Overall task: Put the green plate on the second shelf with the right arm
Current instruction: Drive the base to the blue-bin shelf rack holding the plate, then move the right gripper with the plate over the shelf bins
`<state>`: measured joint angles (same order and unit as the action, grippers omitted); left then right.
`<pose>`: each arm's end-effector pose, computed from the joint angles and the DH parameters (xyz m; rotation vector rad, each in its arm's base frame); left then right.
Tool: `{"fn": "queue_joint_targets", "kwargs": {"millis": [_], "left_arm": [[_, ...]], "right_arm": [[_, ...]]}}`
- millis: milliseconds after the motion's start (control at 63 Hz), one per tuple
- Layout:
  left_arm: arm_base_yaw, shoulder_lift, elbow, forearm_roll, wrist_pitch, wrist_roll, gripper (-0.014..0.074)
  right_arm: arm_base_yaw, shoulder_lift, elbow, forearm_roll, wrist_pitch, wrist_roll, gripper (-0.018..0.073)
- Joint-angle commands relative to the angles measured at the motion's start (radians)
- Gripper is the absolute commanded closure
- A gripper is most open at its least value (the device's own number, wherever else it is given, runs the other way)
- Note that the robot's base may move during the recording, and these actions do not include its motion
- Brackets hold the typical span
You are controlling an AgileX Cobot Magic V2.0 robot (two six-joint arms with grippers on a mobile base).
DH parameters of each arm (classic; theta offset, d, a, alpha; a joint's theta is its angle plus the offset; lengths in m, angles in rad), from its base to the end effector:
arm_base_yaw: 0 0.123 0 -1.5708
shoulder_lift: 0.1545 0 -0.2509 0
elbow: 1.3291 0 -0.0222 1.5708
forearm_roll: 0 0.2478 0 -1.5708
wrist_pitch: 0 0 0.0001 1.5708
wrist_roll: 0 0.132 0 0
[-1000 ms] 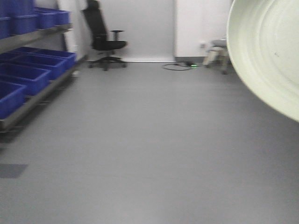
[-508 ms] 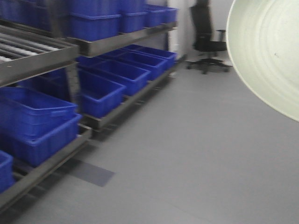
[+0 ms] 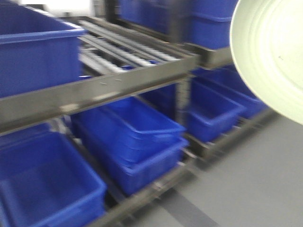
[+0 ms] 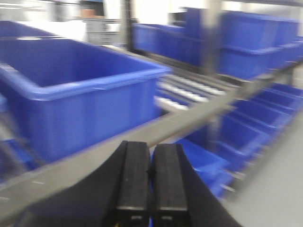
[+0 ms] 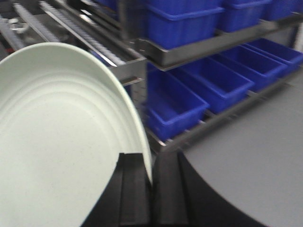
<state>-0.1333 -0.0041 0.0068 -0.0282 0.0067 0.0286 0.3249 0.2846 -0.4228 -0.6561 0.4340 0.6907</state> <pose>0.1274 -0.0171 0.2138 0.0999 1.4906 -0.1074 0.1397 0.0113 0.2905 -0.0128 1.6937 0.0837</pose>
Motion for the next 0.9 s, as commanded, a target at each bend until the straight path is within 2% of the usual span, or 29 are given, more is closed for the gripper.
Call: {"fn": "queue_joint_targets", "kwargs": {"millis": [0, 889], "left_arm": [[-0.002, -0.016, 0.04, -0.006, -0.083, -0.002, 0.0466], [-0.002, -0.016, 0.04, -0.006, -0.083, -0.002, 0.0466]], "right_arm": [[-0.007, 0.013, -0.033, -0.032, -0.086, 0.004, 0.0536], [-0.007, 0.013, -0.033, -0.032, -0.087, 0.004, 0.0536]]}}
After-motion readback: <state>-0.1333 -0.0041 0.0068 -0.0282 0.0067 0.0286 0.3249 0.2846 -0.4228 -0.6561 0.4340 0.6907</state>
